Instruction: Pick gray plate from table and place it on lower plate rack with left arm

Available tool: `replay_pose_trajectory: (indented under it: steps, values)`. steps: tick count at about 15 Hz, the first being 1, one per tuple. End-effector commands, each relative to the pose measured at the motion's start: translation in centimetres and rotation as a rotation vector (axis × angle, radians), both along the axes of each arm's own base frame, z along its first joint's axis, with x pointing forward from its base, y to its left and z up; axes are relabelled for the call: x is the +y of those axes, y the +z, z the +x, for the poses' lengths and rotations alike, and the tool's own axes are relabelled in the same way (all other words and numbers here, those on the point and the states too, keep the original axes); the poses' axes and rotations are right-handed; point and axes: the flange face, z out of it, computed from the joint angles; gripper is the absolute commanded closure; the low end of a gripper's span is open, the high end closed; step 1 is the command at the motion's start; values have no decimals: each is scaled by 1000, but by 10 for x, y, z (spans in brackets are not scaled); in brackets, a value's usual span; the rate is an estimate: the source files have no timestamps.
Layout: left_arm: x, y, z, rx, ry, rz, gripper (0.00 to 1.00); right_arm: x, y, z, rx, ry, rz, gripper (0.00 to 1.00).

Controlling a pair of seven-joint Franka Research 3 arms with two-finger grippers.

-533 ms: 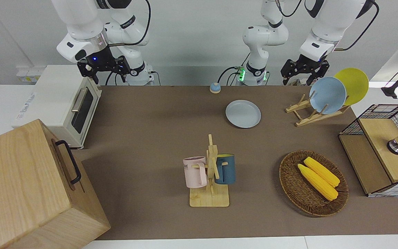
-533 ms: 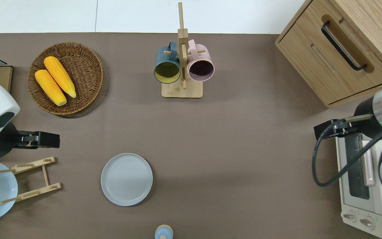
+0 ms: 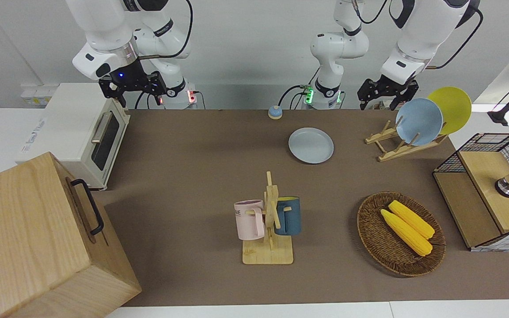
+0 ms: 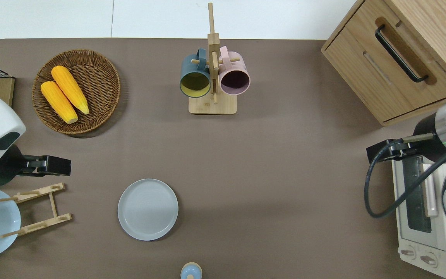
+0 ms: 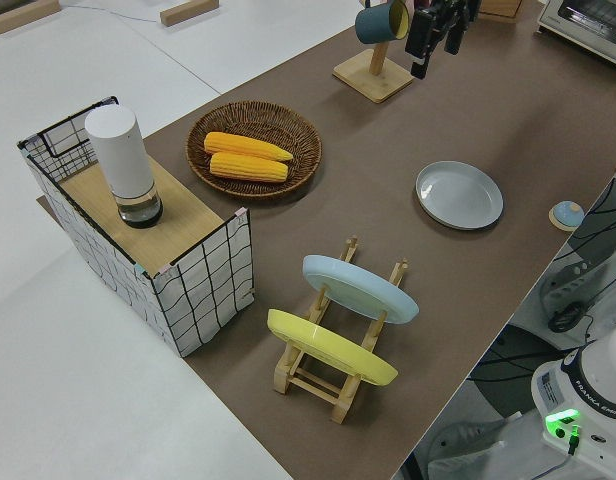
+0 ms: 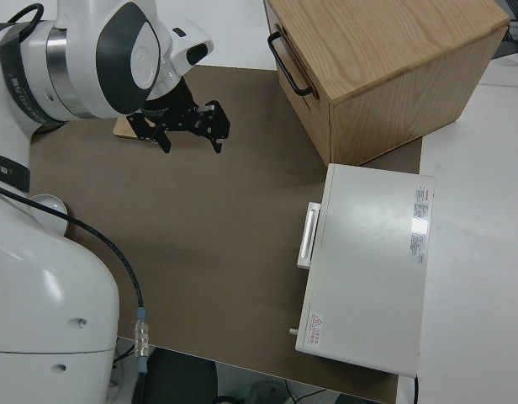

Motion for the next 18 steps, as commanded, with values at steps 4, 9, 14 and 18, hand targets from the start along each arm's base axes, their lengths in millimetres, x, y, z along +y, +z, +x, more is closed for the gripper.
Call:
replay_pose_trajectory:
  steps: [4,9,14,18]
  values:
    - [0,2,0,15,6,8,7,-3,4,-2,0,-16,-8,17]
    - [2,-13,-7,74,9,14,7,-2,4,-2,0,-14,-8,17]
    - [4,-35,-39,83,4,12,7,-3,3,-2,2,-16,-8,17]
    - [10,-66,-79,22,13,10,7,-2,4,-2,0,-14,-8,17]
